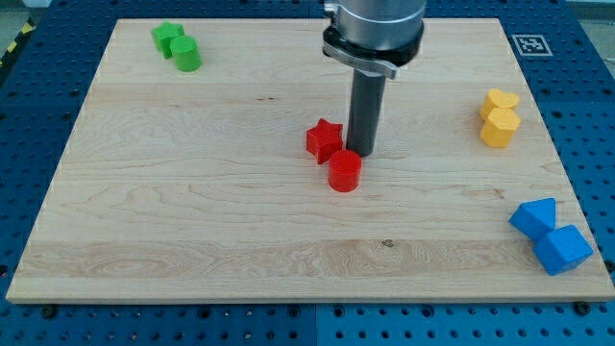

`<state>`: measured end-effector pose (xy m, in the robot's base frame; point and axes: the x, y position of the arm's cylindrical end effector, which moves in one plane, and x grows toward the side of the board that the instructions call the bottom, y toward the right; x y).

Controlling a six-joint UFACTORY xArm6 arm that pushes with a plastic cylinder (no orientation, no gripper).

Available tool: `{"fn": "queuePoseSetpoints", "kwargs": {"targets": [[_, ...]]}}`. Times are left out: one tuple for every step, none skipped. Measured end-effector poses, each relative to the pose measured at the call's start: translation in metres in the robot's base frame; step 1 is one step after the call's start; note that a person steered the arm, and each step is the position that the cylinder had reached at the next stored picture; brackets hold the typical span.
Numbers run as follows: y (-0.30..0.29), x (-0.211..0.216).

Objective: Push the red circle diagonally to the bottom left of the red star

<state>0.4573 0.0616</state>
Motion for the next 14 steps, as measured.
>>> {"fn": "queuePoseSetpoints", "kwargs": {"targets": [[0.0,0.012],[-0.006,0.036],[0.0,0.052],[0.028,0.084],[0.001,0.12],[-0.027,0.108],[-0.014,0.065],[-0.022,0.069],[-0.023,0.069],[-0.023,0.076],[-0.029,0.097],[-0.033,0.07],[-0.042,0.054],[-0.042,0.053]]}}
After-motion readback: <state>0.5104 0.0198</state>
